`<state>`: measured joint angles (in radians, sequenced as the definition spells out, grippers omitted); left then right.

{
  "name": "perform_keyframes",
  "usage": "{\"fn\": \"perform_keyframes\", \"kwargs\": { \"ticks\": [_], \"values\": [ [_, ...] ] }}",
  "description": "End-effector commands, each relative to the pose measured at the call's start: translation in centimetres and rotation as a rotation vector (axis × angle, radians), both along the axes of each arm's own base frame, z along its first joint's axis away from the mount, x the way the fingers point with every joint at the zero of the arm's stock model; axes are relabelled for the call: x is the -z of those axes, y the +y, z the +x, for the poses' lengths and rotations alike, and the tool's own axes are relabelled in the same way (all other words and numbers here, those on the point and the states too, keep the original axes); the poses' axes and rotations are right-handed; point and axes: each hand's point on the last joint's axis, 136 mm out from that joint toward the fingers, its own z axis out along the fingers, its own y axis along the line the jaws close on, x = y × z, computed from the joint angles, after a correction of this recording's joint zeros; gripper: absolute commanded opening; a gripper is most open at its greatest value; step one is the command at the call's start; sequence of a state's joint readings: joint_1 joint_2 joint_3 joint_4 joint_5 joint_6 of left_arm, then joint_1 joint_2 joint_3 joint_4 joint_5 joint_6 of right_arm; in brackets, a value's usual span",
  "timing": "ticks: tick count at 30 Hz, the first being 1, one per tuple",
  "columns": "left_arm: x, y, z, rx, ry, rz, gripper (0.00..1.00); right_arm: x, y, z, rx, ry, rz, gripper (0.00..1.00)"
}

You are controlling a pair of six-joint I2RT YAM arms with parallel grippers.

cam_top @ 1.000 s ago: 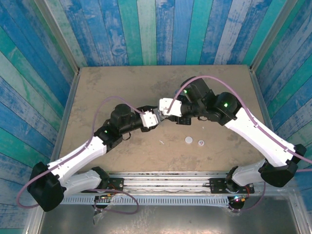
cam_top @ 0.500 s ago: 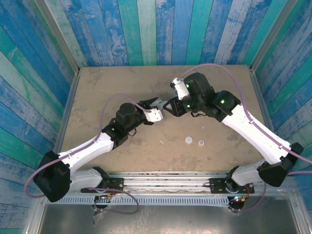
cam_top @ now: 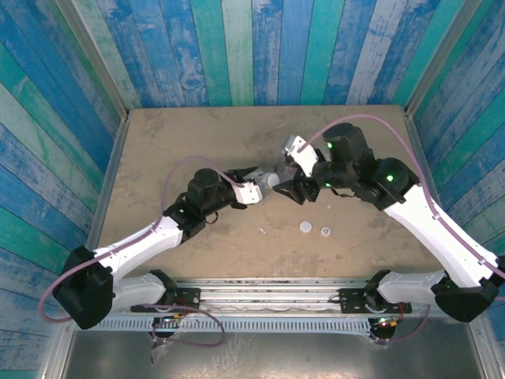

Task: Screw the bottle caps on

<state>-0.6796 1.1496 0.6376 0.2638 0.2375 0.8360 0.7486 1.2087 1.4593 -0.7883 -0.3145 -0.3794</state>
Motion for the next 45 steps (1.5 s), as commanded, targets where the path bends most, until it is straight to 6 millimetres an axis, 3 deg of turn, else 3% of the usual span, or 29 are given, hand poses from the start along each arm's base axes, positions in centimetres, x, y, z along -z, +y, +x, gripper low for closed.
{"fn": "perform_keyframes", "kwargs": {
  "ticks": [1,7,13,21,34,45],
  "values": [
    [-0.6,0.0,-2.4,0.088,0.027,-0.017,0.48,1.2,-0.5,-1.6,-0.272,-0.275,-0.209,0.76],
    [-1.1,0.3,-3.4,0.109,0.036,-0.030,0.48,1.8,0.0,-1.6,-0.385,-0.443,-0.386,0.75],
    [-1.3,0.3,-3.5,0.109,0.040,-0.036,0.48,3.4,1.6,-1.4,-0.435,-0.458,-0.450,0.69],
    [-1.5,0.3,-3.5,0.112,0.039,-0.040,0.47,4.3,2.9,-0.9,-0.417,-0.442,-0.429,0.53],
    [-1.7,0.0,-3.4,0.111,0.060,-0.068,0.47,5.3,3.5,-0.8,-0.430,-0.416,-0.435,0.53],
    [-1.5,0.0,-3.2,0.103,0.063,-0.066,0.47,5.2,3.5,-0.8,-0.405,-0.384,-0.424,0.33]
  ]
}}
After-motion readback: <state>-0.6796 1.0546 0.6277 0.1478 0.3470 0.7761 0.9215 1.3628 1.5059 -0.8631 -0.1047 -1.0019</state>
